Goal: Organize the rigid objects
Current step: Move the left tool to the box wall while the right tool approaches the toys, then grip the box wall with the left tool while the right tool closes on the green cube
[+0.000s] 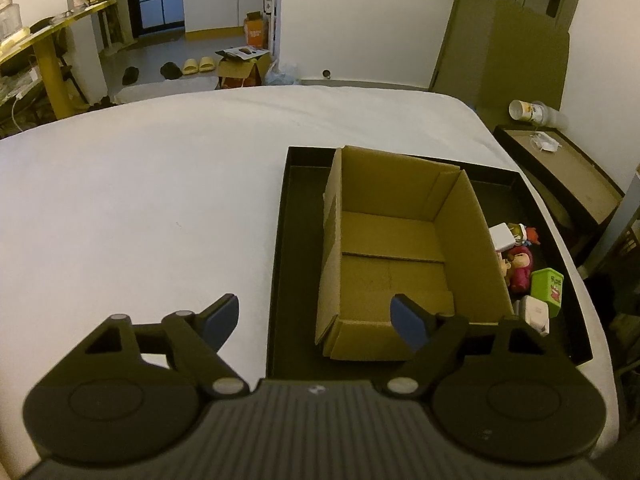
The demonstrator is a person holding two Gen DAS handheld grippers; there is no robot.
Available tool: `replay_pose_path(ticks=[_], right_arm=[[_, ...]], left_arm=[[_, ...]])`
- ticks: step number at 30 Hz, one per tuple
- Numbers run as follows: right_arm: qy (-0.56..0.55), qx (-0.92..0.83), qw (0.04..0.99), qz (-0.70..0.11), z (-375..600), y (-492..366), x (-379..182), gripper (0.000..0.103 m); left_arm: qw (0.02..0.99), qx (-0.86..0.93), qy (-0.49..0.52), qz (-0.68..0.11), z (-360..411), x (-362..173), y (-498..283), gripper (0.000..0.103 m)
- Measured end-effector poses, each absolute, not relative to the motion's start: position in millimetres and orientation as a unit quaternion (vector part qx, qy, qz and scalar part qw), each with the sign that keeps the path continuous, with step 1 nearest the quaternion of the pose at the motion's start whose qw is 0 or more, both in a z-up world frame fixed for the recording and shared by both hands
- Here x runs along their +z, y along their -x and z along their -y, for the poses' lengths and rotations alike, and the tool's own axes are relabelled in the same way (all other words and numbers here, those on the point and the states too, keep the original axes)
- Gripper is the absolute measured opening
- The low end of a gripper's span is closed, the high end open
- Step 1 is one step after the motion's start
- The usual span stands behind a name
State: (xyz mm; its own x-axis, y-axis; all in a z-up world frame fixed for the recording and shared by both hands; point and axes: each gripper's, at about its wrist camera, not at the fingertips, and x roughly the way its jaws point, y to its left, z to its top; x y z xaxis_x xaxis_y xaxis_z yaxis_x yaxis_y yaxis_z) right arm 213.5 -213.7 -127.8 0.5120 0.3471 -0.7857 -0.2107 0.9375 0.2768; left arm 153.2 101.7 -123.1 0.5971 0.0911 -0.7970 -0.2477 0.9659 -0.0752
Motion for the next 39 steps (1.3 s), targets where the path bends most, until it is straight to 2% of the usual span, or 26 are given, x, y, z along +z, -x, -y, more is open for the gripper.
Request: replay_pose_path(ticks=[18,21,23,27,29,31,39], right_arm=[[-0.109,0.143,0.863,-0.472,214.8,-225.9,-147.5,0.087],[-0.111,0.142,0.861,-0.476,213.3,-229.2,-152.9,0.082],[-0.113,0.142,0.859,-0.479,212.5,-231.5,-156.1,0.078],[-0.119,0.139,0.858,-0.479,212.8,-235.4,-162.2,0.072],[-0.124,0.134,0.856,-0.484,213.8,-238.5,-167.1,0.065],[-0.128,0.131,0.854,-0.487,214.1,-241.2,-171.4,0.062],[-0.132,0.113,0.852,-0.494,213.4,-256.2,-191.7,0.062]], left_arm=[[0.881,0.085,0.099,-0.455,-104.7,-147.1,-174.7,0.043],[0.880,0.087,0.100,-0.456,-104.7,-151.8,-178.5,0.038],[0.878,0.089,0.103,-0.458,-106.2,-155.2,-181.2,0.030],[0.878,0.085,0.111,-0.458,-107.9,-159.8,-186.5,0.020],[0.878,0.080,0.114,-0.457,-107.1,-161.1,-188.9,0.013],[0.878,0.079,0.115,-0.458,-107.1,-163.0,-191.5,0.012],[0.874,0.077,0.117,-0.465,-108.7,-173.6,-201.8,0.012]])
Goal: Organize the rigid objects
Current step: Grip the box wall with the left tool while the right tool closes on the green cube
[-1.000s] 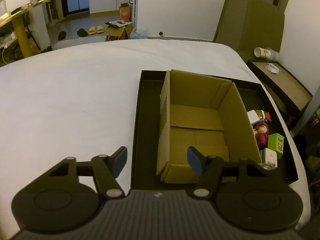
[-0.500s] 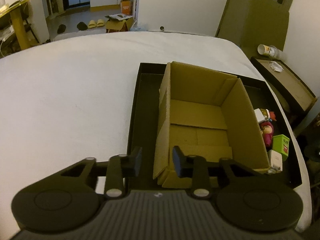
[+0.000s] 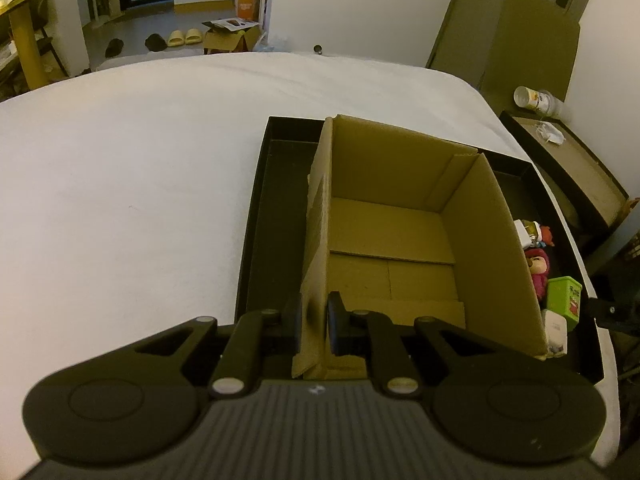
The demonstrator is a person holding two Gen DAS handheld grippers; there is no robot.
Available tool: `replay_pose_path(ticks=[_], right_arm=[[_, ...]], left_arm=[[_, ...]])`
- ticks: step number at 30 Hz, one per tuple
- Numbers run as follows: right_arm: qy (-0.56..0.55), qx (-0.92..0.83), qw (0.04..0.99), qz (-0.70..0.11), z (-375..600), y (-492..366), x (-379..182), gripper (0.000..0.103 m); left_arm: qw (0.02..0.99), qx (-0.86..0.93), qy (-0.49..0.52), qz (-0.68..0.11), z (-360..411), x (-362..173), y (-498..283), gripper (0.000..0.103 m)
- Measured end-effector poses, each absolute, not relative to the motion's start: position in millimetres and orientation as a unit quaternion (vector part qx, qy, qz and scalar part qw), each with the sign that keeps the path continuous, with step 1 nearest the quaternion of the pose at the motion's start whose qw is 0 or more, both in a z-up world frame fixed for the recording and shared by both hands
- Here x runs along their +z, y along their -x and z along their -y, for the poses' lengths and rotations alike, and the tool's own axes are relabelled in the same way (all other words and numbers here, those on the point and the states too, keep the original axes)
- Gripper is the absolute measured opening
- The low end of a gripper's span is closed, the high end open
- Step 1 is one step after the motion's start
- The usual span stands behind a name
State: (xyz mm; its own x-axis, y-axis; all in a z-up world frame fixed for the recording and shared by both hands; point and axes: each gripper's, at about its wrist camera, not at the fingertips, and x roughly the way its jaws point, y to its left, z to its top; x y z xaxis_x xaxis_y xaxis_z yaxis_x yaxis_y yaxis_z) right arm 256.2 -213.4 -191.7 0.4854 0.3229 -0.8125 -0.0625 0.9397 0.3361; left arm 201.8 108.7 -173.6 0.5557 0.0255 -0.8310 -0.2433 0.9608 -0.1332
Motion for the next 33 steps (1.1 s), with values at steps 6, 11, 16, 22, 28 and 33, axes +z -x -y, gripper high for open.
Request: replay_pose_path(ticks=[6,11,16,22,28,33], right_arm=[[-0.164,0.096,0.843,-0.503,219.0,-268.4,-206.4,0.062],[-0.176,0.093,0.838,-0.508,219.5,-274.6,-212.3,0.062],[-0.187,0.088,0.835,-0.510,221.0,-280.5,-217.3,0.062],[-0.188,0.087,0.830,-0.518,220.1,-284.6,-224.5,0.050],[-0.187,0.093,0.830,-0.517,219.4,-283.6,-225.4,0.047],[-0.185,0.092,0.826,-0.524,221.0,-280.1,-224.1,0.047]], left_arm=[[0.865,0.081,0.116,-0.481,-108.1,-179.9,-207.6,0.012],[0.857,0.085,0.121,-0.493,-109.8,-182.9,-209.4,0.012],[0.854,0.086,0.118,-0.499,-109.2,-182.7,-209.2,0.011],[0.852,0.087,0.115,-0.503,-109.4,-180.7,-202.5,0.011],[0.849,0.090,0.114,-0.508,-113.4,-177.5,-194.8,0.011],[0.847,0.090,0.113,-0.511,-114.1,-176.1,-197.2,0.012]])
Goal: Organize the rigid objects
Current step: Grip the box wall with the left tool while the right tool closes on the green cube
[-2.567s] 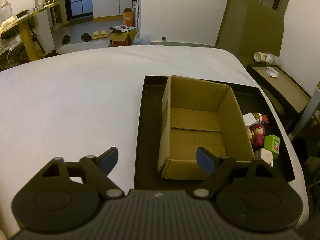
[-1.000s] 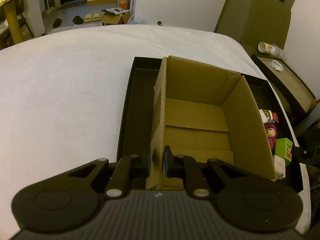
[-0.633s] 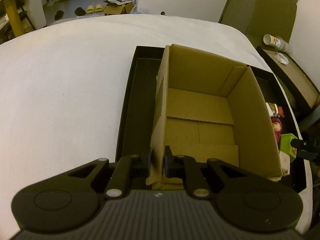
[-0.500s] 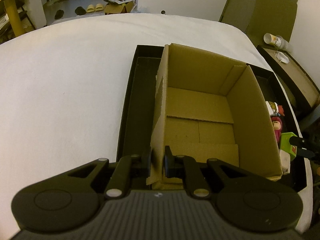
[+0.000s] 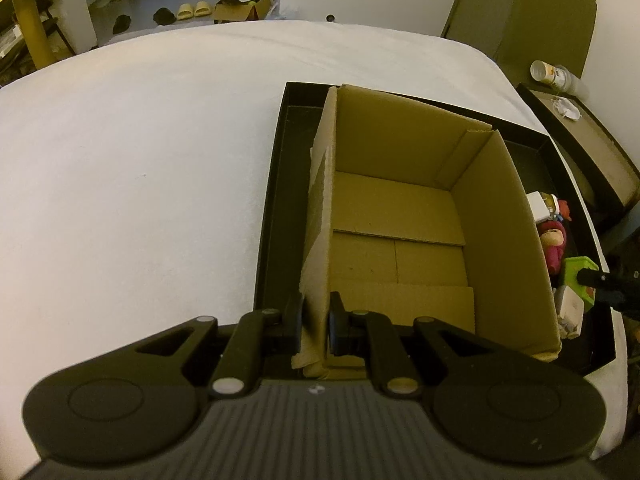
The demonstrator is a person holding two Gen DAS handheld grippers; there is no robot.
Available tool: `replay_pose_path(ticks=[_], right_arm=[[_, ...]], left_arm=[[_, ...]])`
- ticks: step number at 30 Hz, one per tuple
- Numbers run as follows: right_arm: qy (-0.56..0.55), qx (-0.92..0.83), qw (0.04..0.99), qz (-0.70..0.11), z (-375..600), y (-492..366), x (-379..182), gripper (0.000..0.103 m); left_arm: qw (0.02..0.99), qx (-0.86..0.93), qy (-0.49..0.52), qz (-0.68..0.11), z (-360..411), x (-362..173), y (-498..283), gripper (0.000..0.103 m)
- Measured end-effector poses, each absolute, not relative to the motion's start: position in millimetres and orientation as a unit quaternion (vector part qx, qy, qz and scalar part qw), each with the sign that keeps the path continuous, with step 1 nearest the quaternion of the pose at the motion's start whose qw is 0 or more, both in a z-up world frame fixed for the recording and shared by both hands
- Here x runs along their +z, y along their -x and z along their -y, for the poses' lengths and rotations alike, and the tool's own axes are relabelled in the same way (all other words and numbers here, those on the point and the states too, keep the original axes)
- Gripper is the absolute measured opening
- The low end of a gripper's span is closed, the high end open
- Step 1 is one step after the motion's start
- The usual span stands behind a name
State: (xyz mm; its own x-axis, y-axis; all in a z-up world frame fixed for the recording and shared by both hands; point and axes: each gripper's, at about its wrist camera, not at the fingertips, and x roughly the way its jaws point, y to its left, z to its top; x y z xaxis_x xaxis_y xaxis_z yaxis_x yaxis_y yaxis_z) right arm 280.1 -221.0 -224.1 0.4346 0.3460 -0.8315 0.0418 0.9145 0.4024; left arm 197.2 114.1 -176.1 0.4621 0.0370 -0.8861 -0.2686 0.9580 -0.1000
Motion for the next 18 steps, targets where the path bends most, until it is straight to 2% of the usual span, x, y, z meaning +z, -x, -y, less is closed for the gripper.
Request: replay_pose_path(ticks=[18], right_arm=[[-0.199,0.089,0.818,-0.533,225.6,-278.2,-228.0,0.051]], left_arm=[[0.844,0.096,0.095,-0.518,-111.9,-182.8,-216.3,0.012]])
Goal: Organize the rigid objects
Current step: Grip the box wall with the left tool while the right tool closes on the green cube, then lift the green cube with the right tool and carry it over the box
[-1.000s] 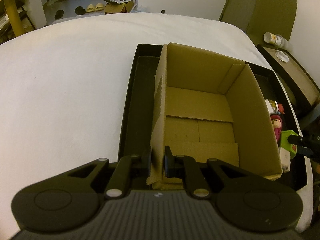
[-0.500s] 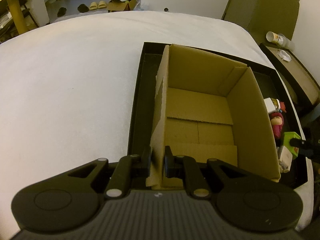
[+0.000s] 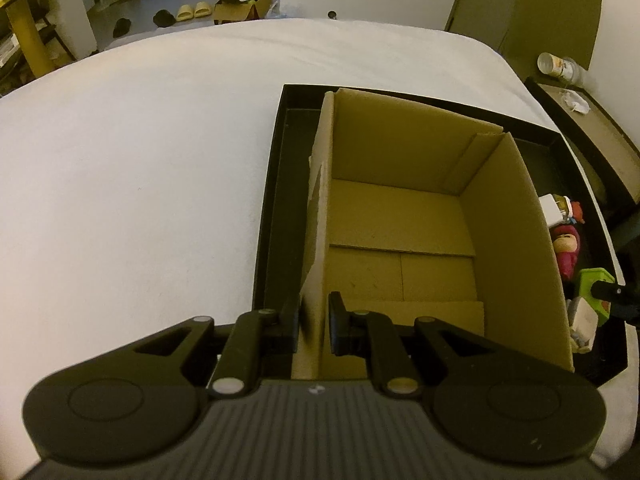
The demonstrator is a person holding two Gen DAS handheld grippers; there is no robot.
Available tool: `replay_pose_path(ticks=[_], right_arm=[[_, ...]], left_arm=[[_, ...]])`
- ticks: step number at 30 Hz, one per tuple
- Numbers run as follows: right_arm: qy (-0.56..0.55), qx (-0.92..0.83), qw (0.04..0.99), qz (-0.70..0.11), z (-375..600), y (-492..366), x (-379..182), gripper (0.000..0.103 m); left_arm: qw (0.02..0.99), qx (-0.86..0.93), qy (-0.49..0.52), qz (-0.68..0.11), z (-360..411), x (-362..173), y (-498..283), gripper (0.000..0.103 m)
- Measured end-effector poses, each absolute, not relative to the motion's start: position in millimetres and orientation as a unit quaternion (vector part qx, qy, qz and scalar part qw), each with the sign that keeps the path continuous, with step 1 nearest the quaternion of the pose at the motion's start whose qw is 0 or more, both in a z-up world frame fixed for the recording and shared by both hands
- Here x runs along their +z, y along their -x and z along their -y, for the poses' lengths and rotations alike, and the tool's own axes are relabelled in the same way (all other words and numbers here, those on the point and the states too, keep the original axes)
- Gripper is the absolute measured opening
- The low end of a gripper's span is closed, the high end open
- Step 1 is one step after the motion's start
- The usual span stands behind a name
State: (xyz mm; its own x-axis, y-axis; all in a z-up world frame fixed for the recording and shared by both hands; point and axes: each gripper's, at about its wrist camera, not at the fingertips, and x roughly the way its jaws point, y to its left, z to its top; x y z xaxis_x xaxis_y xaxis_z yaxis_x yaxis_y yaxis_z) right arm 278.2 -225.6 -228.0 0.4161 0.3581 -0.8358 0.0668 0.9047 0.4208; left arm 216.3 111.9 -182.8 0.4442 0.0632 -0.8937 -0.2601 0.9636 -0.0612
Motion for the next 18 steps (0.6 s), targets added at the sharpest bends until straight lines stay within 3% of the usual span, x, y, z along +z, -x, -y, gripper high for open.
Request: replay_pose_path(ticks=[18], right_arm=[[-0.197,0.093,0.817,-0.534,223.4,-280.0,-232.0,0.049]], left_arm=[[0.841,0.100,0.094,-0.524,-114.0,-195.9,-220.6,0.012]])
